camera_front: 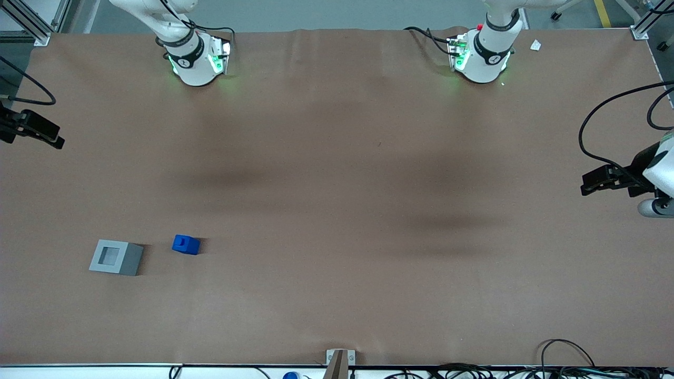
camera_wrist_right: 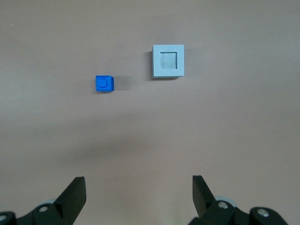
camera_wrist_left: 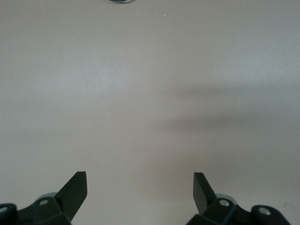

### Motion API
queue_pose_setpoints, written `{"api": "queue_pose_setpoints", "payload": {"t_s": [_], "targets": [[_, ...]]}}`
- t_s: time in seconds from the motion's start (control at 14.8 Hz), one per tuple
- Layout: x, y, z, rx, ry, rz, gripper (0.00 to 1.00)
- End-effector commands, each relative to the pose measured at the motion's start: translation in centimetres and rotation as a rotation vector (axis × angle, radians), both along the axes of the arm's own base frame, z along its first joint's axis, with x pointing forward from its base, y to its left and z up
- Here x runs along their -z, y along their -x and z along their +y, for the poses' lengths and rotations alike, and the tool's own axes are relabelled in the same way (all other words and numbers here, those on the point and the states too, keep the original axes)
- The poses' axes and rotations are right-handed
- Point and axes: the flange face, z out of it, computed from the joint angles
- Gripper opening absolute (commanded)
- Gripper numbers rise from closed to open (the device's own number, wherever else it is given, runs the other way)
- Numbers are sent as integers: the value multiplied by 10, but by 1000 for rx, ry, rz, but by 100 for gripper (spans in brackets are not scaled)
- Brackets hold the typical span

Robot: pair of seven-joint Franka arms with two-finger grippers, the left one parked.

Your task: Insert blue part into gray base with right arm

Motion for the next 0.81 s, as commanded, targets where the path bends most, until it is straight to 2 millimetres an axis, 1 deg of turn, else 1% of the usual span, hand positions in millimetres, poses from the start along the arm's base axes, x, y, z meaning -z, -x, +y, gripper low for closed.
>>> {"api": "queue_pose_setpoints", "payload": {"t_s": [0.0,0.47,0.74], "targets": [[-4,8,13,-1,-17,-7,100],[-1,8,14,14,-8,4,100],[-1,10,0,36,-21,14,100]]}}
